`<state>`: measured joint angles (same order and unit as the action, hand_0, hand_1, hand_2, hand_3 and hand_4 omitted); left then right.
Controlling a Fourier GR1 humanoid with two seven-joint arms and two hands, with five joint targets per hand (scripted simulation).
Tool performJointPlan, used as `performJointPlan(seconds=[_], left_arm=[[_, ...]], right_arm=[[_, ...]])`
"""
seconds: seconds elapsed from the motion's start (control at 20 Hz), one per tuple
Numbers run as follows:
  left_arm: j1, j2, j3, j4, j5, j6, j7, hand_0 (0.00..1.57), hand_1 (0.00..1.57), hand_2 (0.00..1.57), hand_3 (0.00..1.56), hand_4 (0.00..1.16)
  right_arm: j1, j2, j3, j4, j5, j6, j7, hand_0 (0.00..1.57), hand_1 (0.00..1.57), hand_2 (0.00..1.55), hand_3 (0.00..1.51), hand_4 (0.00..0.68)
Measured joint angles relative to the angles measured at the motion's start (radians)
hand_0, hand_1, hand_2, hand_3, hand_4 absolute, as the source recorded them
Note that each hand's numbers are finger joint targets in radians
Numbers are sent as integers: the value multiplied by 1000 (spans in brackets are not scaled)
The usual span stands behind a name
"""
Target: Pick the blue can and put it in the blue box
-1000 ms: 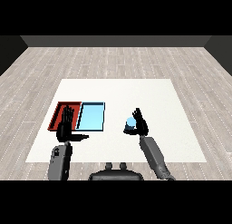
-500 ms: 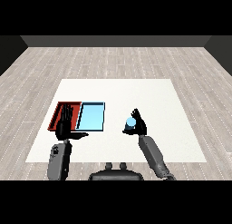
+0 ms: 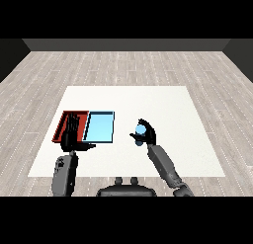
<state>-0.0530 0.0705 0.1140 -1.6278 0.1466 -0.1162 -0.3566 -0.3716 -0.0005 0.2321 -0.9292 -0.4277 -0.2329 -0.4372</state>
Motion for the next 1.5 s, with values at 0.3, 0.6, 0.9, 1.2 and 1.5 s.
performJointPlan(seconds=[0.3,0.6,0.9,1.2,1.5], left_arm=[[18,-5,-10,-13,-7,1,-4,0,0,0,0,0],[8,-7,-23,15,-36,8,-12,0,0,0,0,0],[17,-27,-84,-2,-71,9,15,0,0,0,0,0],[4,-53,-163,17,-106,24,73,0,0,0,0,0],[-31,-66,-237,65,-119,57,111,0,0,0,0,0]], right_arm=[[-26,-1,18,54,56,-116,-3,1496,1496,1480,1436,617],[-44,-10,31,4,90,-162,51,1445,1445,1454,1400,629],[-24,-82,63,-193,166,-196,176,1432,1432,1449,1399,623],[-30,-142,87,-366,245,-215,278,1436,1436,1440,1406,620],[-21,-157,80,-453,323,-194,328,1428,1428,1450,1401,616]])
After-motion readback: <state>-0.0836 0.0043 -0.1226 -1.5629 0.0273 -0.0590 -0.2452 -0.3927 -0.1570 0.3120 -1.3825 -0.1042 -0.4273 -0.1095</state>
